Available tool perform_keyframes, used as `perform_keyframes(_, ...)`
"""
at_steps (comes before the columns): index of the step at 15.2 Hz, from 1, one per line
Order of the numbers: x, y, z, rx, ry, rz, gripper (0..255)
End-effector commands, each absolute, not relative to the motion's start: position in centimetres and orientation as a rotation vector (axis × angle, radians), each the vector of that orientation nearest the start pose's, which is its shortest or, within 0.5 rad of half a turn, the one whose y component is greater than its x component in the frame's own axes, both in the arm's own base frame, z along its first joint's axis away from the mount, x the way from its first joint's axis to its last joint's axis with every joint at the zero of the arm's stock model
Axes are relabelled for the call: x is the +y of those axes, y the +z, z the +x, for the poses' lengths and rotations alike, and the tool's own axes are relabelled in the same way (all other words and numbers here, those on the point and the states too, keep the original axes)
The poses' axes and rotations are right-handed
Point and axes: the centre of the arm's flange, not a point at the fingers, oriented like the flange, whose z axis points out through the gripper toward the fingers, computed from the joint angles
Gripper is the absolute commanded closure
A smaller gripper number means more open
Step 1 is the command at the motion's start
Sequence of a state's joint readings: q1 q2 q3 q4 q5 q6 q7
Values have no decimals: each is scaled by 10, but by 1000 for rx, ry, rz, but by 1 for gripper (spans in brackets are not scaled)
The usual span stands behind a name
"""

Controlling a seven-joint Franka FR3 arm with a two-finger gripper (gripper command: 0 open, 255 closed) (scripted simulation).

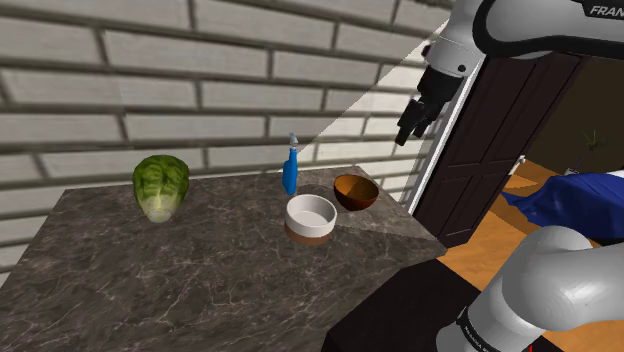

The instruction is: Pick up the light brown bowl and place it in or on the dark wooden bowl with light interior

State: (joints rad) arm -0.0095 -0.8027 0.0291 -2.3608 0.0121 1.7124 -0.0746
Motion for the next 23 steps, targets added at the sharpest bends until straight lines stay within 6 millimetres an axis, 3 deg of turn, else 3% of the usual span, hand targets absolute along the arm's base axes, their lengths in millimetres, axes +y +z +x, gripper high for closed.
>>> perform_keyframes(1,10,607,316,-135,-242,-3143,0)
perform_keyframes(23,14,369,489,-134,-157,-3152,0)
